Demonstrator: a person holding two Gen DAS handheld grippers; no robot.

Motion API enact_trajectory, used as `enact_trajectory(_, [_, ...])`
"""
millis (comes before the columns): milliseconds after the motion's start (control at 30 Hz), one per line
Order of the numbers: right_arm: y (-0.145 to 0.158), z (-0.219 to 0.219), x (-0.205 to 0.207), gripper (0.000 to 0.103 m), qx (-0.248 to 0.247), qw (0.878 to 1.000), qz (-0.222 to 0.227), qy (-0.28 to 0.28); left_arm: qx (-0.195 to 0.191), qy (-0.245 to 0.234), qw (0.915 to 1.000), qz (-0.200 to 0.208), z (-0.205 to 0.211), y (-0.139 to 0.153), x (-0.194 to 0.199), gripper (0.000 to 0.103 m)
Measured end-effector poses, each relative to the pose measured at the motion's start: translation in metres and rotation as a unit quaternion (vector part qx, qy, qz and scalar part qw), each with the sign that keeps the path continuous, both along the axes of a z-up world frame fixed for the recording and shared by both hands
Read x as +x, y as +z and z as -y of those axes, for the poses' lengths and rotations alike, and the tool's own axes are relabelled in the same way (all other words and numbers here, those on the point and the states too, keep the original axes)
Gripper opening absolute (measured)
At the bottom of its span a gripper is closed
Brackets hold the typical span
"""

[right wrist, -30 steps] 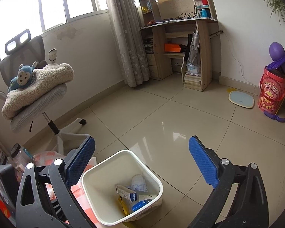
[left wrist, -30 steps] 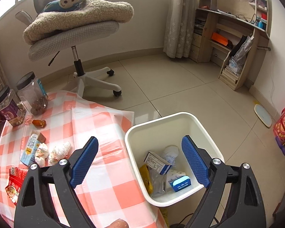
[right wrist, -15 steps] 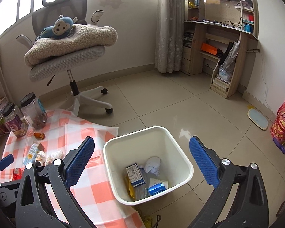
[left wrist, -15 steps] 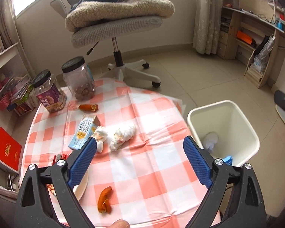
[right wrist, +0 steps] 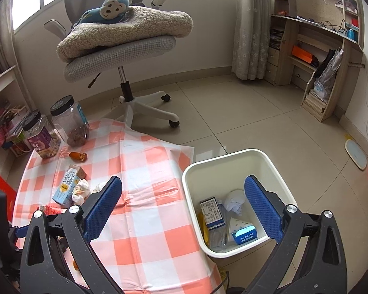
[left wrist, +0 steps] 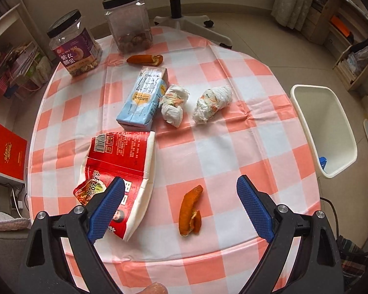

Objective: Collect trash
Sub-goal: 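Bring both tools back over the table, then grasp the red noodle cup with the left tool while the right tool grasps an orange peel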

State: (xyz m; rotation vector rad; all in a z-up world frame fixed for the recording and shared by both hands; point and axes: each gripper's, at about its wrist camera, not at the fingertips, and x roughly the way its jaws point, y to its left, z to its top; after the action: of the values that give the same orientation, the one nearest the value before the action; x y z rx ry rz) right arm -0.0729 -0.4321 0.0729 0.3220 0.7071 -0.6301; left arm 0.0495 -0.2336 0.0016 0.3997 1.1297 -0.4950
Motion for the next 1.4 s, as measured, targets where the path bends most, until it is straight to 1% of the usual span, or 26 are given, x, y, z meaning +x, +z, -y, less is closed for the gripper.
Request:
enact_trajectory(100, [-0.002,-0.011,0.011,0.096,0.002,1.000,-0.003,0.014,-0.005,0.029,0.9995,0.010,-0.015,0.007,0.016,0.090])
enact_trajectory(233, [-0.004,-0.025,0.026,0.096,0.008,0.999,-0.007,0.033,-0.014,0.078,0.9968,0.003,-0.042,0.008,0.035,0.090])
enact_trajectory(333, [-0.008,-0.035,0.037,0.096,0.014,0.999,-0.012,0.047,-0.020,0.118,0.9927,-0.004,-0.063,0.005,0.045,0.090])
enact_trajectory(400, [-0.011,-0.043,0.046,0.096,0.021,0.998,-0.017,0.058,-0.034,0.152,0.9876,-0.018,-0.079,0.000,0.052,0.090])
enact_trajectory(433, [-0.014,-0.047,0.051,0.096,0.027,0.997,-0.019,0.063,-0.049,0.172,0.9834,-0.032,-0.089,-0.004,0.057,0.090])
enact_trajectory(500, [-0.020,-0.055,0.057,0.096,0.045,0.997,-0.020,0.066,-0.086,0.215,0.9704,-0.071,-0.106,-0.016,0.066,0.090])
enact_trajectory(567, [-0.030,-0.060,0.061,0.096,0.069,0.996,-0.018,0.058,-0.118,0.249,0.9532,-0.124,-0.119,-0.033,0.074,0.089])
enact_trajectory(633, [-0.043,-0.064,0.066,0.096,0.105,0.992,-0.029,0.062,-0.146,0.272,0.9354,-0.172,-0.127,-0.048,0.078,0.089])
enact_trajectory(733, [-0.066,-0.066,0.071,0.096,0.163,0.983,-0.046,0.065,-0.185,0.291,0.9121,-0.222,-0.129,-0.063,0.081,0.087])
enact_trajectory(800, [-0.082,-0.067,0.073,0.096,0.203,0.975,-0.059,0.069,-0.200,0.300,0.9013,-0.240,-0.128,-0.070,0.083,0.080])
enact_trajectory(833, [-0.089,-0.069,0.073,0.096,0.220,0.971,-0.065,0.069,-0.202,0.303,0.8978,-0.248,-0.127,-0.074,0.083,0.077])
enact_trajectory(867, [-0.095,-0.070,0.074,0.096,0.234,0.967,-0.071,0.069,-0.201,0.304,0.8952,-0.257,-0.126,-0.078,0.084,0.069])
enact_trajectory(900, [-0.101,-0.073,0.074,0.096,0.245,0.964,-0.076,0.071,-0.201,0.302,0.8929,-0.267,-0.125,-0.081,0.084,0.056])
enact_trajectory(933, [-0.105,-0.075,0.075,0.096,0.255,0.961,-0.082,0.074,-0.199,0.301,0.8917,-0.273,-0.126,-0.083,0.084,0.048])
enact_trajectory(967, [-0.109,-0.079,0.075,0.096,0.261,0.958,-0.088,0.079,-0.198,0.298,0.8927,-0.274,-0.127,-0.083,0.084,0.043])
enact_trajectory(1000, [-0.112,-0.083,0.075,0.096,0.265,0.956,-0.094,0.084,-0.194,0.291,0.8982,-0.266,-0.128,-0.079,0.084,0.037])
enact_trajectory(1100, [-0.117,-0.096,0.074,0.096,0.260,0.954,-0.108,0.101,-0.183,0.264,0.9238,-0.208,-0.129,-0.052,0.084,0.028])
enact_trajectory(1133, [-0.118,-0.101,0.074,0.096,0.257,0.954,-0.114,0.107,-0.181,0.254,0.9319,-0.185,-0.130,-0.041,0.083,0.027])
enact_trajectory(1200, [-0.121,-0.113,0.073,0.096,0.255,0.952,-0.124,0.120,-0.178,0.236,0.9458,-0.135,-0.134,-0.017,0.080,0.025])
enact_trajectory(1233, [-0.124,-0.119,0.072,0.096,0.254,0.950,-0.129,0.127,-0.177,0.227,0.9514,-0.111,-0.136,-0.006,0.078,0.025])
enact_trajectory(1267, [-0.127,-0.125,0.072,0.095,0.253,0.948,-0.137,0.134,-0.174,0.218,0.9561,-0.089,-0.138,0.005,0.076,0.025])
enact_trajectory(1333, [-0.134,-0.138,0.074,0.093,0.247,0.946,-0.152,0.148,-0.172,0.205,0.9625,-0.048,-0.144,0.023,0.070,0.025])
enact_trajectory(1400, [-0.141,-0.150,0.077,0.085,0.245,0.943,-0.162,0.157,-0.169,0.195,0.9660,-0.016,-0.150,0.036,0.066,0.025])
